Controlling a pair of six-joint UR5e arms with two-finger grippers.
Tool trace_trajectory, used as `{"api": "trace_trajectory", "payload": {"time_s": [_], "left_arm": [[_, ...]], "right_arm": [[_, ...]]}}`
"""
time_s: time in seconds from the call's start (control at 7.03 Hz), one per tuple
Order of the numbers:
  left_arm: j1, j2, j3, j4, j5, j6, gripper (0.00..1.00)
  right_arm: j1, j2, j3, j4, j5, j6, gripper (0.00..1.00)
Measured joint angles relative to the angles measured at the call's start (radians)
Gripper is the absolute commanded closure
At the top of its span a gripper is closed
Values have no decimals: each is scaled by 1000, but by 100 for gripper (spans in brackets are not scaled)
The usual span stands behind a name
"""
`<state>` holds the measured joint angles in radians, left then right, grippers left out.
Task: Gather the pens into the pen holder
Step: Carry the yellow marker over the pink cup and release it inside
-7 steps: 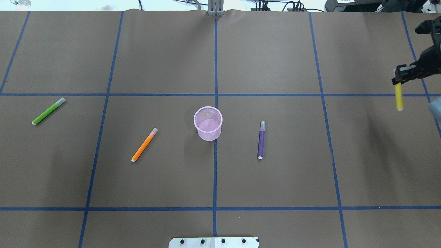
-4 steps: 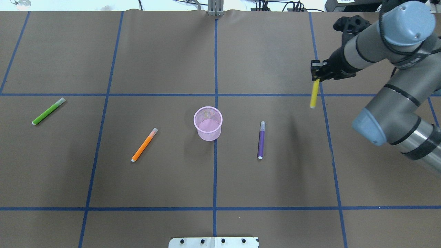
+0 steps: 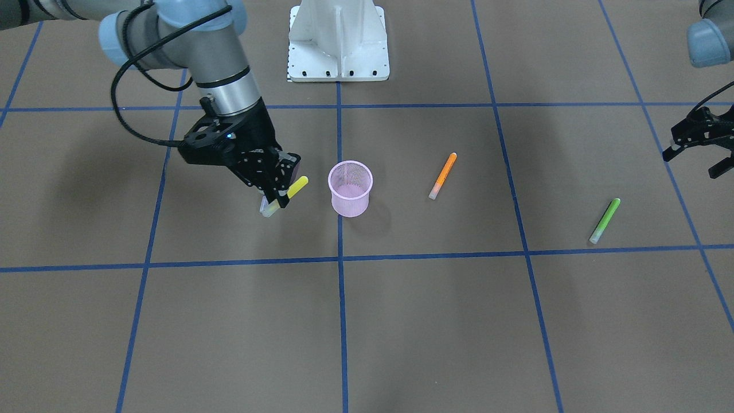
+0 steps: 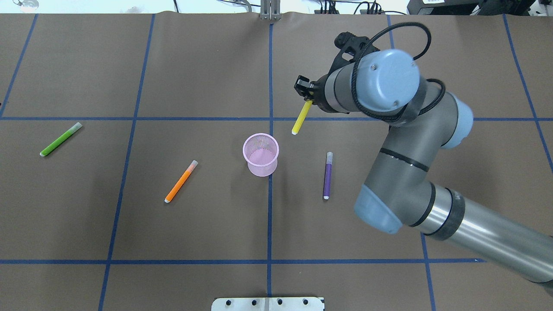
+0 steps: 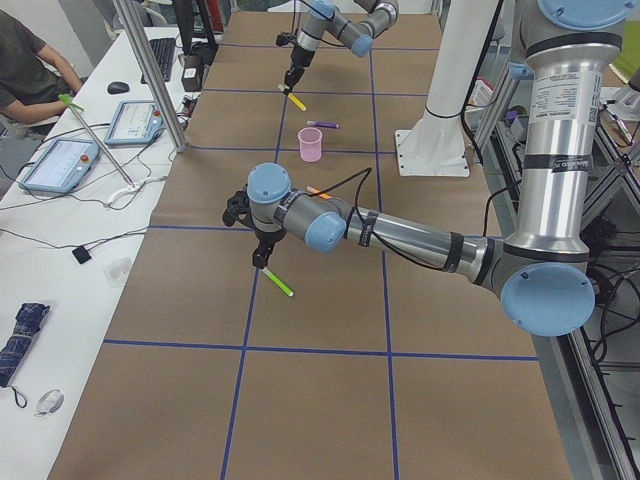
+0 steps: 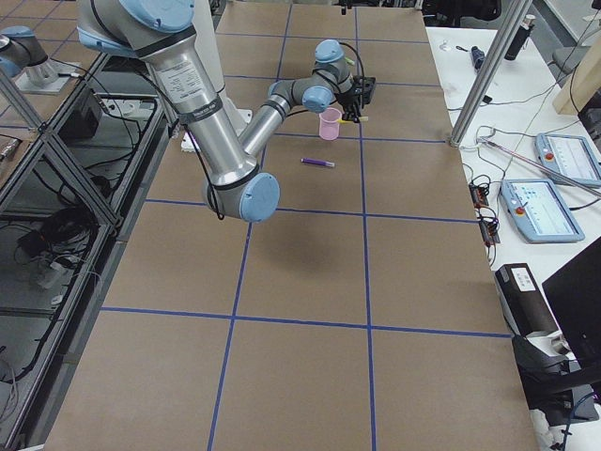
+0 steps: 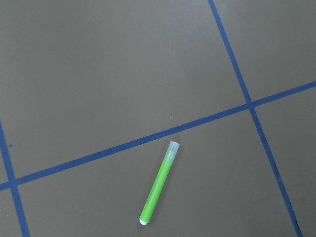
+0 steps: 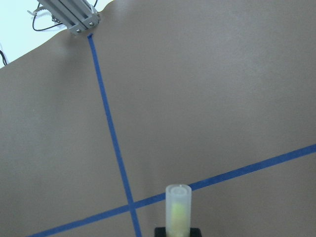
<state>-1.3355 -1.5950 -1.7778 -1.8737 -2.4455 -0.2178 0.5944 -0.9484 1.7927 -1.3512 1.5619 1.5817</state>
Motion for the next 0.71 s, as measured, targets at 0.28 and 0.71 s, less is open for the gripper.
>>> {"api": "trace_trajectory", "payload": {"time_s": [0.28, 0.71], "left_arm": [[2, -4, 3, -2, 0, 0, 0], [2, -13, 2, -1, 0, -20, 0]], "right_arm": [[-117, 39, -9, -28, -233, 59, 100], [-210, 60, -33, -35, -415, 102, 2]]}}
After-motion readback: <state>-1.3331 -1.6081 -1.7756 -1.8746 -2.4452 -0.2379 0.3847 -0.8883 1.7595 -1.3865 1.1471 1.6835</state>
